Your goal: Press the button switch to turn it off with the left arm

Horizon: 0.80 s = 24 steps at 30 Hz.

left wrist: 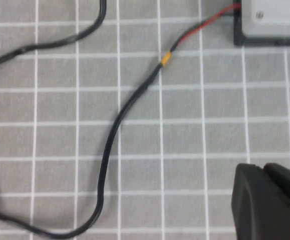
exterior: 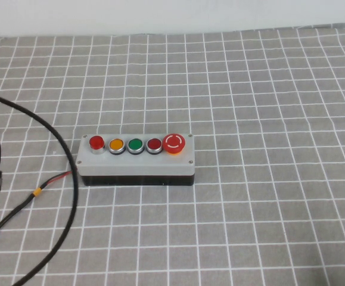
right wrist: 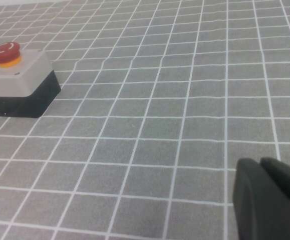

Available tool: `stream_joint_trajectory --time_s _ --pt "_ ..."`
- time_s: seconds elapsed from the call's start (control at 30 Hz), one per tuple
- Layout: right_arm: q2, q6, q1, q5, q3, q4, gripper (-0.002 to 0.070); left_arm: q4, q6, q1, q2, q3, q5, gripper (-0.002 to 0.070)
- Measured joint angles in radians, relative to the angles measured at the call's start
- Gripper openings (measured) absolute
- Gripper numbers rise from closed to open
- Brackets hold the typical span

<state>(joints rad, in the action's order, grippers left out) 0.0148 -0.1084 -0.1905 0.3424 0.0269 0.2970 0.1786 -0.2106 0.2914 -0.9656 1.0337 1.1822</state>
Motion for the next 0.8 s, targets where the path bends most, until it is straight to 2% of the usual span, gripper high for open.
stream_joint_trajectory --time_s 0.17,0.37,0.53,0.8 --pt "0.0 0.0 0.0 0.0 0.0 0.0 -0.0017 0.043 -0.088 -0.002 0.118 -0.107 -0.151 -0.0003" --pt "0.0 0.0 0.0 0.0 0.0 0.0 -0.0017 0.08 -0.115 -0.002 0.376 -0.396 -0.442 -0.0003" --pt "0.0 0.0 0.0 0.0 0.0 0.0 -0.0017 0.082 -0.117 -0.056 0.576 -0.686 -0.699 -0.0003" --pt "0.0 0.0 0.0 0.0 0.0 0.0 -0.0017 0.097 -0.117 -0.147 0.8 -0.982 -0.974 -0.0003"
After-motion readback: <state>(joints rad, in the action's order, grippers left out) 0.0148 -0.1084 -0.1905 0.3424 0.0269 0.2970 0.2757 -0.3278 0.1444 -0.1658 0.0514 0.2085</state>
